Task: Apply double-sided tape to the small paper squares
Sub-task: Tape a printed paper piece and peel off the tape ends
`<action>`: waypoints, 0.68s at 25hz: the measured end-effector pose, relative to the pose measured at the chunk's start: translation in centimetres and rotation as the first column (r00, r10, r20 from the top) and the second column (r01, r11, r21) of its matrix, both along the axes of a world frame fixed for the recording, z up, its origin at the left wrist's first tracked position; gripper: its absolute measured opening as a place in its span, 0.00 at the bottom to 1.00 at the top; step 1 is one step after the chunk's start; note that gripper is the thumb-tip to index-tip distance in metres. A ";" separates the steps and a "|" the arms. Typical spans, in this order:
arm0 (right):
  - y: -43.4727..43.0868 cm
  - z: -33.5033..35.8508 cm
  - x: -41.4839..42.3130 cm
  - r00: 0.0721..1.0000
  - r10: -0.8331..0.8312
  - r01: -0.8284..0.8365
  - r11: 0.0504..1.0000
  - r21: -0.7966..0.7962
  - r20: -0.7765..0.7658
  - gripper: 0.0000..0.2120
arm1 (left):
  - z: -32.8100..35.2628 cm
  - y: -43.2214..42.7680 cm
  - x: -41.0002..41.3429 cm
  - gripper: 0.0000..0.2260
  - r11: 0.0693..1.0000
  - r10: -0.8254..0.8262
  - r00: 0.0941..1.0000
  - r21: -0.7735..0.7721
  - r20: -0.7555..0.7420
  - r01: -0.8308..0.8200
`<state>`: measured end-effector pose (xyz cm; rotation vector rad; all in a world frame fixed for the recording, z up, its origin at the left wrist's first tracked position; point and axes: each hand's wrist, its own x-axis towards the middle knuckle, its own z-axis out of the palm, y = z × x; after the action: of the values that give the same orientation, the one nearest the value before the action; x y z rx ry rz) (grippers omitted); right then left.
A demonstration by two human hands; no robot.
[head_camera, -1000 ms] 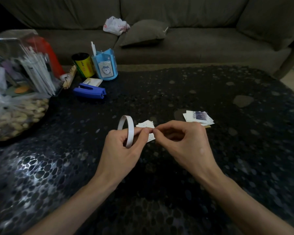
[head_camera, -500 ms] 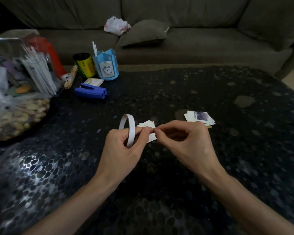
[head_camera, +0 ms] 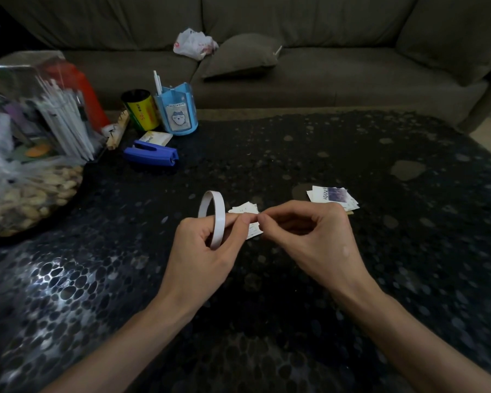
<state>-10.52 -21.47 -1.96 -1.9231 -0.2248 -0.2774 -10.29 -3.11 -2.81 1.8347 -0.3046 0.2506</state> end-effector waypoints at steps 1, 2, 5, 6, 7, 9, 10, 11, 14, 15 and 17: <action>0.0 0.0 0.0 1.000 -0.004 0.004 1.000 -0.007 -0.005 0.05 | 0.1 0.0 -0.1 0.07 1.000 -0.012 1.000 -0.002 -0.005 0.012; 0.0 0.0 0.0 1.000 -0.008 0.008 1.000 -0.014 -0.011 0.05 | 0.0 0.0 -0.1 0.07 1.000 -0.019 1.000 -0.005 -0.009 0.018; 0.0 0.0 0.1 1.000 -0.018 0.018 1.000 -0.014 -0.008 0.05 | -0.2 0.1 0.0 0.08 1.000 -0.011 1.000 -0.001 -0.006 0.011; 0.0 0.1 0.0 1.000 -0.018 0.018 1.000 -0.007 -0.008 0.05 | -0.2 0.1 -0.1 0.08 1.000 -0.007 1.000 -0.002 -0.006 0.007; 0.0 0.1 0.0 1.000 -0.015 0.015 1.000 0.004 -0.009 0.05 | -0.1 0.1 -0.1 0.07 1.000 -0.006 1.000 -0.006 -0.008 0.006; 0.0 0.2 0.0 1.000 -0.010 0.010 1.000 0.021 -0.013 0.05 | 0.0 0.0 -0.2 0.06 1.000 -0.006 1.000 -0.003 -0.007 0.006; 0.0 0.3 0.0 1.000 -0.010 0.011 1.000 0.025 -0.020 0.05 | 0.0 0.0 -0.2 0.06 1.000 -0.010 1.000 0.003 -0.004 0.010; 0.0 0.3 0.0 0.999 -0.011 0.012 0.999 0.033 -0.032 0.05 | 0.0 0.0 -0.2 0.06 1.000 -0.015 1.000 0.006 0.001 0.015; -0.1 0.4 0.0 0.998 -0.011 0.015 0.998 0.064 -0.066 0.05 | 0.1 -0.1 -0.3 0.07 1.000 -0.020 1.000 -0.001 0.007 0.020; 0.0 0.4 0.0 0.998 -0.010 0.015 0.996 0.083 -0.068 0.05 | 0.2 -0.1 -0.4 0.07 1.000 -0.022 1.000 -0.003 0.004 0.022; 0.0 0.5 -0.1 0.997 -0.004 0.013 0.992 0.123 -0.071 0.05 | 0.3 -0.1 -0.4 0.07 1.000 -0.025 1.000 -0.002 0.007 0.025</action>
<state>-10.57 -21.49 -1.42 -1.8079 -0.1491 -0.2229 -10.71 -3.23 -2.52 1.8273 -0.3314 0.2402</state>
